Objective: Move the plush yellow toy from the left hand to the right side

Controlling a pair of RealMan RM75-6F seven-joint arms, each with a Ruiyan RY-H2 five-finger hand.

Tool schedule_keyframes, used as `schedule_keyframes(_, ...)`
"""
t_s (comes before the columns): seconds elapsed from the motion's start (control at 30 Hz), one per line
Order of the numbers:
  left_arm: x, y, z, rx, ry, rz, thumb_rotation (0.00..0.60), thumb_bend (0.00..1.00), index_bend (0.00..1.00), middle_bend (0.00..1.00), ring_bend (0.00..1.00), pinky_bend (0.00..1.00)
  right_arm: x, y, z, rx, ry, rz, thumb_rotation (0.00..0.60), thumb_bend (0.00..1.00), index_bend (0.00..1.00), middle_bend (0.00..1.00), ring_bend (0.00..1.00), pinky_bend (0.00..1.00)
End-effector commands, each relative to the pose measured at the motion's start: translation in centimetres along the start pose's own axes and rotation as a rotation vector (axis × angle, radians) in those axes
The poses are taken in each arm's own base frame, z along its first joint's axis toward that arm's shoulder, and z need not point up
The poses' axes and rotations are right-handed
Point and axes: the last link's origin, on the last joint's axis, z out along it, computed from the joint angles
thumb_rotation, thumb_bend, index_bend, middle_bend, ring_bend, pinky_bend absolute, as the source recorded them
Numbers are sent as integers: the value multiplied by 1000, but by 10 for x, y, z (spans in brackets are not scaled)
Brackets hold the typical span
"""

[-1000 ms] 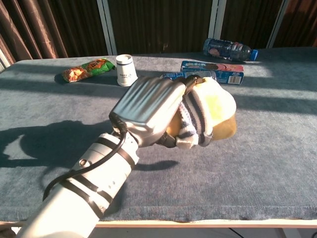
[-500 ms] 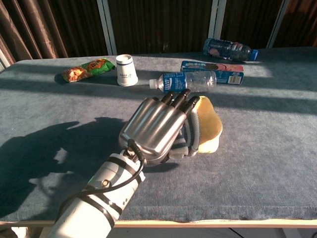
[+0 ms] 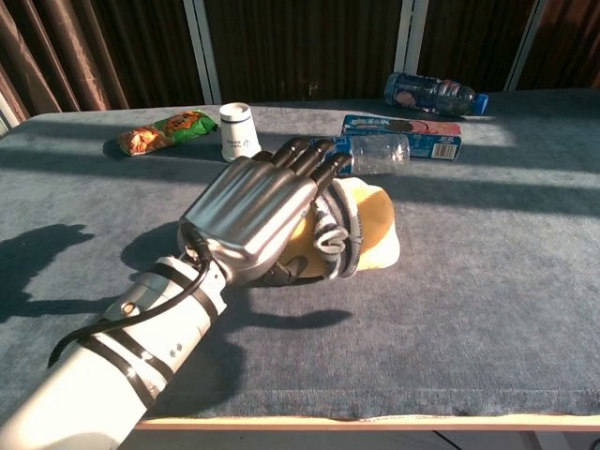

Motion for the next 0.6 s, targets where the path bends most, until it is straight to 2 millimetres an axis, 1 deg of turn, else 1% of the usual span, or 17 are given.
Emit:
schedule_keyframes(0.03, 14, -35, -11, 1, -15, 0, 600, 281, 0, 0, 0, 220, -1, -1, 0, 1, -4, -3, 600, 68, 0, 0, 0, 77)
schedule_keyframes(0.17, 26, -78, -23, 20, -16, 33, 600, 283, 0, 0, 5, 262, -2, -2, 1, 11, -5, -10, 600, 67, 0, 0, 0, 77)
schedule_keyframes(0.23, 32, -100, -31, 42, -13, 52, 600, 284, 0, 0, 31, 308, -3, -3, 0, 15, -9, -13, 600, 67, 0, 0, 0, 77)
schedule_keyframes(0.27, 35, -114, -38, 56, -19, 58, 600, 283, 0, 0, 41, 320, -3, -3, 1, 22, -12, -14, 600, 68, 0, 0, 0, 77)
schedule_keyframes(0.33, 40, -136, -53, 81, -31, 55, 600, 280, 0, 0, 50, 328, -4, -4, 1, 33, -14, -15, 600, 67, 0, 0, 0, 77)
schedule_keyframes(0.37, 43, -150, -65, 101, -38, 52, 600, 279, 0, 0, 53, 327, -4, -5, 1, 42, -19, -18, 600, 67, 0, 0, 0, 77)
schedule_keyframes(0.43, 47, -167, -84, 122, -51, 33, 600, 279, 0, 0, 57, 323, -5, -6, 2, 59, -28, -17, 600, 67, 0, 0, 0, 77)
schedule_keyframes(0.47, 49, -177, -98, 139, -54, 14, 600, 278, 0, 0, 58, 323, -6, -8, 3, 74, -33, -16, 600, 67, 0, 0, 0, 77)
schedule_keyframes(0.53, 50, -190, -119, 150, -53, -8, 600, 279, 0, 0, 57, 323, -7, -11, 6, 100, -36, -14, 600, 67, 0, 0, 0, 77)
schedule_keyframes(0.57, 49, -199, -132, 159, -56, -13, 600, 279, 0, 0, 56, 323, -7, -13, 8, 116, -35, -12, 600, 67, 0, 0, 0, 77)
schedule_keyframes(0.6, 46, -204, -142, 161, -63, -11, 600, 279, 0, 0, 57, 323, -8, -15, 10, 129, -33, -9, 600, 67, 0, 0, 0, 77)
